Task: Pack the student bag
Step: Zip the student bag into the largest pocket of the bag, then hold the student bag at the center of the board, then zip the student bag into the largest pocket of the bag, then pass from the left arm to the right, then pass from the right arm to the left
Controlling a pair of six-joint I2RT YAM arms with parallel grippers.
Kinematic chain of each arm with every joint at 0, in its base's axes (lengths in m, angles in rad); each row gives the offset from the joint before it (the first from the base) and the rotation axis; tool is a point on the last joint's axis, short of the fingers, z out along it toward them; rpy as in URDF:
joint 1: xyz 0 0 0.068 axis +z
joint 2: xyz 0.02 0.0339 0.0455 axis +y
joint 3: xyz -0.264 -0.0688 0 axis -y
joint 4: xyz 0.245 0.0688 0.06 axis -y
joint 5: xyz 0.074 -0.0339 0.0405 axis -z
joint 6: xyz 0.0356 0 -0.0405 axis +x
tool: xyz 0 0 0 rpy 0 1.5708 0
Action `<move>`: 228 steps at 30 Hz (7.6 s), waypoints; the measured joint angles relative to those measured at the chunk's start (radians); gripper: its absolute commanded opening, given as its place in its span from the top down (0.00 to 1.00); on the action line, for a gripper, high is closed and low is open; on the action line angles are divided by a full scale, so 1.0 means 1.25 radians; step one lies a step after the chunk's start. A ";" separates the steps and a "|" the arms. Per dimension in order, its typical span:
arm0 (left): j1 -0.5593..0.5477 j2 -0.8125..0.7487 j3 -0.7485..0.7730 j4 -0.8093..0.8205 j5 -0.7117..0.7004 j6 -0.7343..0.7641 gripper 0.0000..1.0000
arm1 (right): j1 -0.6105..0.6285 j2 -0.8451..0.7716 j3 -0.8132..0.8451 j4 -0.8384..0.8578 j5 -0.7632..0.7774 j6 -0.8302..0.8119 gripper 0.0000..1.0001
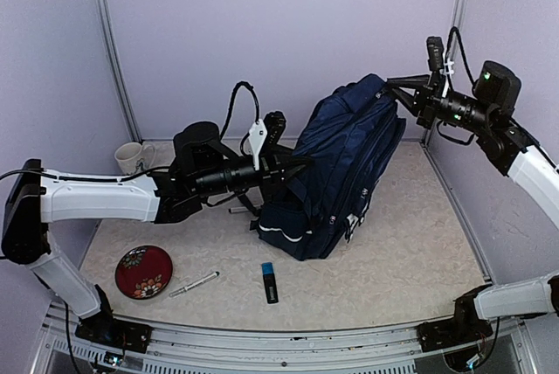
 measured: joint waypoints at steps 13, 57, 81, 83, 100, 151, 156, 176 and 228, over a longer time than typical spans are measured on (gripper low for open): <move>0.005 -0.013 0.001 -0.053 0.027 0.017 0.30 | -0.045 -0.002 0.010 0.069 -0.015 0.054 1.00; -0.148 -0.016 0.311 -0.305 -0.305 0.244 1.00 | 0.021 0.019 0.067 -0.011 0.098 0.071 1.00; -0.064 -0.182 0.064 -0.164 -0.167 0.205 1.00 | -0.136 0.055 -0.353 0.405 0.033 0.223 1.00; -0.062 -0.182 0.063 -0.165 -0.167 0.202 1.00 | -0.136 0.074 -0.367 0.445 0.031 0.233 1.00; 0.028 -0.170 0.080 -0.170 -0.068 0.182 1.00 | -0.138 -0.038 -0.374 0.333 0.040 0.219 1.00; 0.084 -0.027 0.149 -0.057 0.043 0.052 1.00 | -0.180 -0.474 -0.420 0.098 -0.098 0.245 0.12; 0.058 -0.027 0.149 -0.062 -0.003 0.050 1.00 | -0.080 -0.469 -0.410 0.063 -0.065 0.216 0.11; 0.044 -0.081 0.143 -0.162 -0.034 0.016 0.57 | 0.134 -0.196 -0.408 0.162 0.084 0.006 1.00; 0.002 -0.034 -0.172 0.068 0.028 -0.124 1.00 | -0.085 -0.098 -0.273 0.208 0.133 -0.050 0.39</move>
